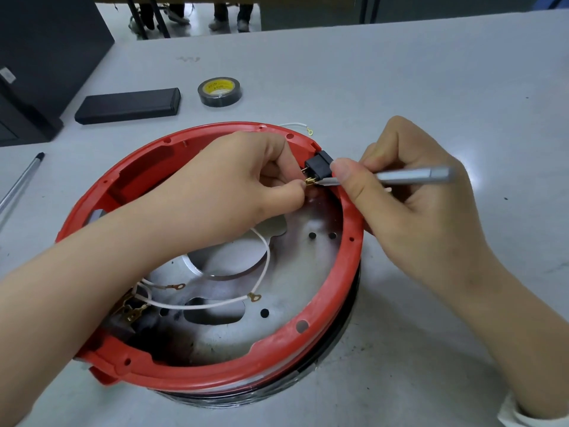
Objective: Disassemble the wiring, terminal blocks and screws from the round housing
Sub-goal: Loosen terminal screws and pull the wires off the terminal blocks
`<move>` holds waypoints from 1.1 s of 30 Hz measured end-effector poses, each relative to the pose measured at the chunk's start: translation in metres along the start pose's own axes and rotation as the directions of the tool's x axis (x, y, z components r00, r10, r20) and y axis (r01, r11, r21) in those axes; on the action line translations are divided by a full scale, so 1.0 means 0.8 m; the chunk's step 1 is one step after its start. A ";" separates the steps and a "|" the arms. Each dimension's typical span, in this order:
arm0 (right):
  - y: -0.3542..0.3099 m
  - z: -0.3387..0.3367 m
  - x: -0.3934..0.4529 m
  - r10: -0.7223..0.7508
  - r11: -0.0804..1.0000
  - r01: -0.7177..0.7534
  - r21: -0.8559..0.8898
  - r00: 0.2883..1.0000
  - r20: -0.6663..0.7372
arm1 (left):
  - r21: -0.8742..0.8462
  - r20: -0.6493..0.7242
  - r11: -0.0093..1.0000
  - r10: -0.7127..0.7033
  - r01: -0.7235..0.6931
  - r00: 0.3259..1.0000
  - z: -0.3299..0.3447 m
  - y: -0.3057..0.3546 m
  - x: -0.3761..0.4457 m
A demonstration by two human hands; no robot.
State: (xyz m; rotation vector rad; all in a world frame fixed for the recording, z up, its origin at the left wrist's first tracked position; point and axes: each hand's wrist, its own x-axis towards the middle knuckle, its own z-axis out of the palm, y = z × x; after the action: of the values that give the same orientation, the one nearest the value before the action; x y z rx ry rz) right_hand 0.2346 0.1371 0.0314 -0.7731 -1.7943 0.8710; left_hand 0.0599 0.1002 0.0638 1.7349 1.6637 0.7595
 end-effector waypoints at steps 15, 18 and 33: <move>0.006 0.007 -0.013 -0.240 0.957 0.224 -0.186 0.968 -0.070 | -0.023 -0.011 1.000 -0.018 0.018 1.000 0.000 0.003 0.000; 0.006 0.009 -0.014 -0.233 0.962 0.215 -0.171 0.968 -0.090 | -0.003 -0.014 1.000 -0.011 0.011 1.000 0.000 0.003 0.000; 0.000 0.008 -0.006 0.123 0.978 -0.107 0.178 0.989 -0.081 | 0.038 -0.015 0.999 -0.021 0.022 1.000 -0.001 0.000 -0.001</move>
State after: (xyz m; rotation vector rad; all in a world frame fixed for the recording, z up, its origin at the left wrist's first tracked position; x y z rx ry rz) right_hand 0.2301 0.1319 0.0272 -0.7971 -1.5821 1.0362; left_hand 0.0592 0.0997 0.0646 1.7384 1.7140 0.7363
